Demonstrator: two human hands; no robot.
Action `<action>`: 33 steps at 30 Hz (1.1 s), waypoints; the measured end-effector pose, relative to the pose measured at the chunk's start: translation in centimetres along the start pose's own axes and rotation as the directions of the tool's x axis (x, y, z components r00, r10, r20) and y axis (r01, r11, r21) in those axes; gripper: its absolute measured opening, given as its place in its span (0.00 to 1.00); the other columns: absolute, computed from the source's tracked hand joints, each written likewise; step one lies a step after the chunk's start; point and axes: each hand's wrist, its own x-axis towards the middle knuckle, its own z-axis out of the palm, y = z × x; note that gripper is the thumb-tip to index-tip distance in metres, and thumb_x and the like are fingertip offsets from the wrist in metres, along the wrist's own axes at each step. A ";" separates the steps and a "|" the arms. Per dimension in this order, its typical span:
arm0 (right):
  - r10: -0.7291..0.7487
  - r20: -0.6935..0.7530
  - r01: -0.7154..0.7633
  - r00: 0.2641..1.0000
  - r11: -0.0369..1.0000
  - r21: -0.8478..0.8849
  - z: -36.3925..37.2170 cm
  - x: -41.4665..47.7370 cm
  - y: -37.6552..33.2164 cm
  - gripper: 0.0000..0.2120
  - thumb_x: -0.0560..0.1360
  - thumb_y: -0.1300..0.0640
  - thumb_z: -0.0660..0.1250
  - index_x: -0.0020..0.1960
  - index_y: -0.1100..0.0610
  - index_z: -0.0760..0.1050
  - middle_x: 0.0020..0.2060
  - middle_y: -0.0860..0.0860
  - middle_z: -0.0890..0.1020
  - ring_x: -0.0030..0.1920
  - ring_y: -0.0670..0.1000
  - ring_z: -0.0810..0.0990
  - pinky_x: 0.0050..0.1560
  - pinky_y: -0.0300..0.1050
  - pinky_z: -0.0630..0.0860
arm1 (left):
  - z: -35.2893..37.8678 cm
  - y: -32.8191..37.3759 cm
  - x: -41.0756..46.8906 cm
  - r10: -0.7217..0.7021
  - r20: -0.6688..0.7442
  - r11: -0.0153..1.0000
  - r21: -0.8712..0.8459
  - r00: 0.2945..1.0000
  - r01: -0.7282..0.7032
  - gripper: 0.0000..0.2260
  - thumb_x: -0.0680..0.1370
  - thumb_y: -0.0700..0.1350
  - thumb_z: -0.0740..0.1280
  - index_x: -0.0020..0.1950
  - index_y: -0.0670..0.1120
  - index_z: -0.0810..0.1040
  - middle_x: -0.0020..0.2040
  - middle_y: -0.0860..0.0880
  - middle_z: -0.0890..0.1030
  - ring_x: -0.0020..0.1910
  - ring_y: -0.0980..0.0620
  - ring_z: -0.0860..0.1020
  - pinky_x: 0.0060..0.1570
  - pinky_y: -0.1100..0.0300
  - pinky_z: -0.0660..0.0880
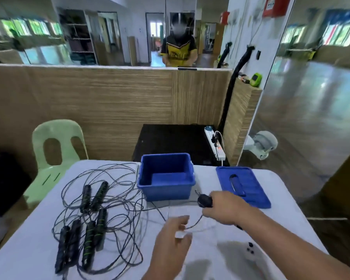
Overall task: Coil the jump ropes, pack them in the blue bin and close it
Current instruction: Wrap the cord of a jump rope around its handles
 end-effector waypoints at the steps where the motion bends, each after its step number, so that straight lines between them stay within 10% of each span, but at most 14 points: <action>1: -0.054 -0.042 0.049 0.998 0.991 -0.124 -1.4 -0.1 0.3 0.15 0.71 0.41 0.65 0.45 0.51 0.68 0.44 0.50 0.78 0.45 0.55 0.78 0.38 0.47 0.70 | -0.2 0.6 1.0 0.023 -0.041 0.999 0.028 0.999 -0.022 0.21 0.77 0.41 0.72 0.59 0.67 0.75 0.57 0.64 0.78 0.58 0.62 0.77 0.47 0.67 0.78; 6: -0.363 -0.195 0.191 0.911 0.791 -0.582 -7.6 -0.3 0.4 0.20 0.74 0.42 0.66 0.60 0.52 0.70 0.56 0.53 0.78 0.57 0.58 0.78 0.47 0.50 0.69 | -1.7 6.9 7.7 0.270 -0.026 0.928 0.273 0.962 -0.253 0.28 0.74 0.44 0.73 0.72 0.58 0.70 0.68 0.61 0.72 0.67 0.63 0.69 0.65 0.69 0.66; 10: -0.538 -0.234 0.185 0.810 0.613 -0.768 -11.3 -0.5 -0.2 0.26 0.73 0.42 0.67 0.66 0.53 0.68 0.58 0.53 0.77 0.59 0.57 0.77 0.51 0.51 0.70 | -2.4 13.6 12.1 0.189 0.224 0.936 0.255 0.956 -0.244 0.36 0.75 0.43 0.74 0.80 0.56 0.62 0.65 0.60 0.76 0.62 0.63 0.75 0.63 0.67 0.70; 16: -0.613 -0.303 0.076 0.730 0.514 -0.855 -17.1 -1.5 0.3 0.28 0.67 0.43 0.74 0.62 0.54 0.74 0.51 0.54 0.80 0.50 0.59 0.79 0.46 0.53 0.72 | -3.2 16.4 16.4 0.155 0.355 0.980 0.066 0.922 -0.190 0.05 0.77 0.42 0.72 0.51 0.50 0.80 0.37 0.52 0.84 0.38 0.54 0.81 0.52 0.47 0.79; 22: -0.629 -0.447 -0.008 0.636 0.574 -0.819 -21.4 -3.1 1.4 0.23 0.73 0.42 0.66 0.64 0.54 0.74 0.54 0.54 0.79 0.53 0.59 0.78 0.52 0.55 0.73 | -4.2 17.9 17.3 0.177 0.328 0.983 -0.013 0.928 -0.183 0.06 0.81 0.43 0.69 0.47 0.43 0.83 0.34 0.53 0.81 0.40 0.52 0.84 0.51 0.53 0.79; 27: -0.576 -0.584 -0.001 0.572 0.711 -0.703 -21.3 -3.2 2.4 0.24 0.70 0.42 0.65 0.62 0.53 0.73 0.51 0.53 0.80 0.50 0.58 0.78 0.52 0.55 0.73 | -4.3 20.4 16.7 0.127 0.396 0.865 -0.493 0.909 0.094 0.10 0.74 0.46 0.68 0.46 0.38 0.78 0.31 0.46 0.71 0.33 0.47 0.73 0.44 0.53 0.79; 33: -0.520 -0.634 0.023 0.572 0.783 -0.622 -19.8 -2.5 1.7 0.25 0.68 0.42 0.66 0.60 0.53 0.74 0.48 0.53 0.80 0.48 0.59 0.79 0.51 0.56 0.74 | -4.1 22.8 16.0 0.152 0.419 0.897 -0.439 0.895 0.053 0.15 0.84 0.57 0.62 0.52 0.47 0.81 0.35 0.48 0.75 0.29 0.51 0.72 0.36 0.53 0.77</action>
